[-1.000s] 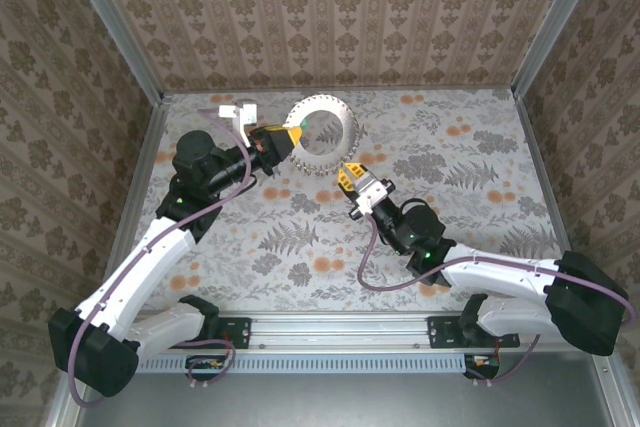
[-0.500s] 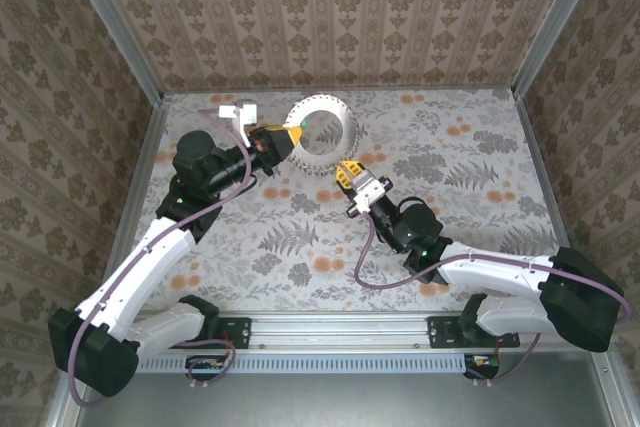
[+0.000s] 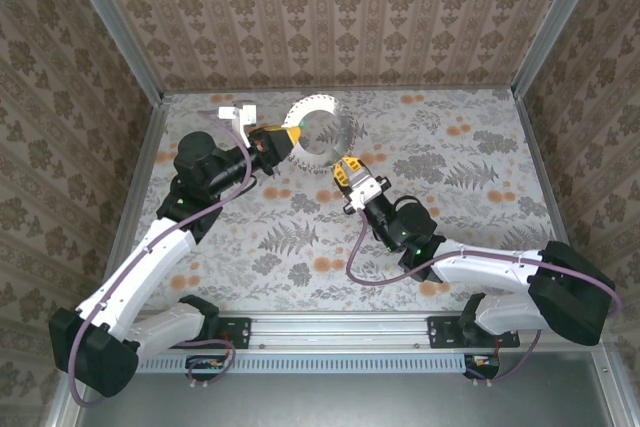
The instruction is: Put the keys on the keyring
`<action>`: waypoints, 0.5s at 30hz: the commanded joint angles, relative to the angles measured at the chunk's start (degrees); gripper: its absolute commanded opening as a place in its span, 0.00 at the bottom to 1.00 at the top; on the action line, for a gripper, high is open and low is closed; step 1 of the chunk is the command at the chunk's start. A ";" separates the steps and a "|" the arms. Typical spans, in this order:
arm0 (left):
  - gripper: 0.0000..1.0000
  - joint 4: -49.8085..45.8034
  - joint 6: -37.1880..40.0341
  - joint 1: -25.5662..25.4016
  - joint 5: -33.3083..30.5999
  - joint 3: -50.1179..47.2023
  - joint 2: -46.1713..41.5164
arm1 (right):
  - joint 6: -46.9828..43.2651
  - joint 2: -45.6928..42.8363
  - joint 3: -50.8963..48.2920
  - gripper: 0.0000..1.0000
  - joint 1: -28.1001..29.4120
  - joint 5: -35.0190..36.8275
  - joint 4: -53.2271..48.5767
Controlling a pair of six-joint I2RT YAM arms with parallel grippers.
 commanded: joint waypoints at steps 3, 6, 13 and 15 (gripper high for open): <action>0.00 1.61 0.32 -0.49 1.12 0.51 -1.41 | -1.39 0.18 0.60 0.21 -0.32 2.11 1.88; 0.00 1.68 0.38 -0.49 1.22 0.61 -1.39 | -1.62 0.21 0.34 0.20 -0.53 1.99 1.70; 0.00 1.44 0.59 -0.49 1.05 0.86 -1.39 | -1.04 -0.38 -0.63 0.17 -1.33 1.63 1.27; 0.00 1.48 0.59 -0.49 1.00 1.00 -1.39 | -0.68 -0.57 -0.67 0.18 -1.66 1.41 0.53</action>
